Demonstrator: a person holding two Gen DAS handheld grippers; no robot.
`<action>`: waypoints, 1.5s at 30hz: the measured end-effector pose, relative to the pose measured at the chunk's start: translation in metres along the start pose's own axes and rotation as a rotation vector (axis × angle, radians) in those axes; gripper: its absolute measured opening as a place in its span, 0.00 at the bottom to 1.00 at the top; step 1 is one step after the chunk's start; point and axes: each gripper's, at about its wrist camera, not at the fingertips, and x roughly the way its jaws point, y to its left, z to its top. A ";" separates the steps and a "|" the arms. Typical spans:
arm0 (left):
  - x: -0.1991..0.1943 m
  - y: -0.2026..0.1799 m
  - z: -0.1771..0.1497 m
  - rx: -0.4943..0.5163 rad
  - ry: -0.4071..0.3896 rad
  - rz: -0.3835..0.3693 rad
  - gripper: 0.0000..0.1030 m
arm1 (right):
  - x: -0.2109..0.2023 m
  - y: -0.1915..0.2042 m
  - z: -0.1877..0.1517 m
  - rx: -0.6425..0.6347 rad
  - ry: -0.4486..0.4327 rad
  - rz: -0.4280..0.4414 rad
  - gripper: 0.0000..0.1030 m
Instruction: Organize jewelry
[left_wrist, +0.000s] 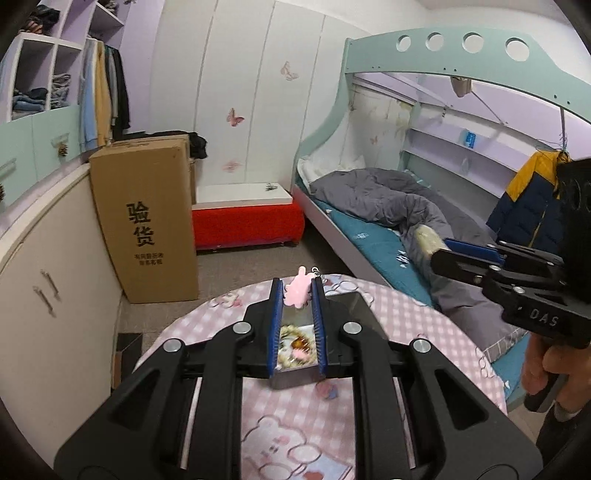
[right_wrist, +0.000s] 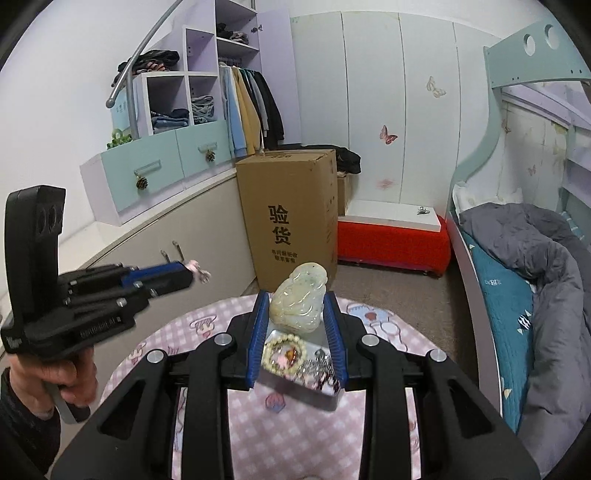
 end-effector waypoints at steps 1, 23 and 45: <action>0.005 -0.002 0.001 0.001 0.006 -0.004 0.15 | 0.005 -0.003 0.002 0.011 0.006 0.012 0.27; 0.034 0.016 -0.004 -0.112 0.072 0.121 0.89 | 0.035 -0.058 -0.025 0.283 0.078 -0.041 0.93; -0.189 -0.053 -0.071 -0.013 -0.258 0.394 0.94 | -0.155 0.076 -0.060 0.150 -0.184 -0.257 0.93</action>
